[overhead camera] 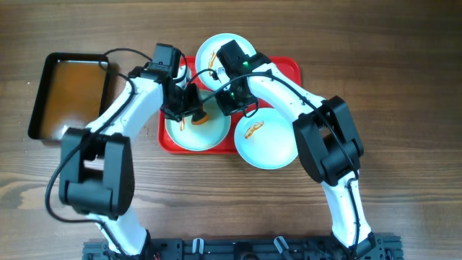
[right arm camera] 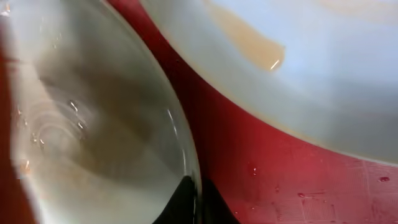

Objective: Clean dirty plates on tray and stack at the side
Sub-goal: 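Hold the plate with the right gripper and scrub it with the sponge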

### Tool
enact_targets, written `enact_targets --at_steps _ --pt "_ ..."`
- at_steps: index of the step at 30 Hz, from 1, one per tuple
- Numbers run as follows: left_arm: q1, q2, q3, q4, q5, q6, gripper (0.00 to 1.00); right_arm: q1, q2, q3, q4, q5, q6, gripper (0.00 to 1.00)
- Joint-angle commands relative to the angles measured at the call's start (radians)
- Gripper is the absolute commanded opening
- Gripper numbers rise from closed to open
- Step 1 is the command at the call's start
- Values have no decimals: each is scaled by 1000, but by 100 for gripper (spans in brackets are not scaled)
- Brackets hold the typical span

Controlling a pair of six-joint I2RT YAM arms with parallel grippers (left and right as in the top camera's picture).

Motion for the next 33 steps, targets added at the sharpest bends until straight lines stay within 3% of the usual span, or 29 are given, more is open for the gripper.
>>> enact_targets --at_steps 1,2,3,6,9,11,12,15,17,21,24,33 --pt "-12 74 -7 8 -13 1 18 -1 31 -12 -8 17 23 5" --pt "-12 80 -7 7 -13 1 47 0 31 -12 -11 17 22 5" --pt "-12 81 -7 4 -10 1 94 0 31 -12 -14 17 23 5" --pt "-9 76 -5 5 -10 2 98 0 31 -12 -17 17 22 5" --pt "-6 50 -4 -14 -10 2 89 0 31 -12 -17 17 23 5" --pt "-8 38 -4 -14 -10 1 73 0 31 -12 -16 17 24 5" --pt "-10 37 -4 -14 -10 -3 61 0 31 -12 -15 17 38 5" --pt "-11 34 -4 -14 -6 -2 56 0 31 -12 -14 17 41 5" --pt "-7 19 -3 -14 -12 -1 46 0 31 -12 -14 17 41 5" --pt "-7 -23 -1 -14 -46 -1 45 0 31 -12 -14 17 50 5" --pt "-11 -12 -2 -14 -39 -3 28 0 31 -12 -14 25 68 5" --pt "-30 28 -3 2 -11 -7 28 0 31 -12 -19 36 66 5"
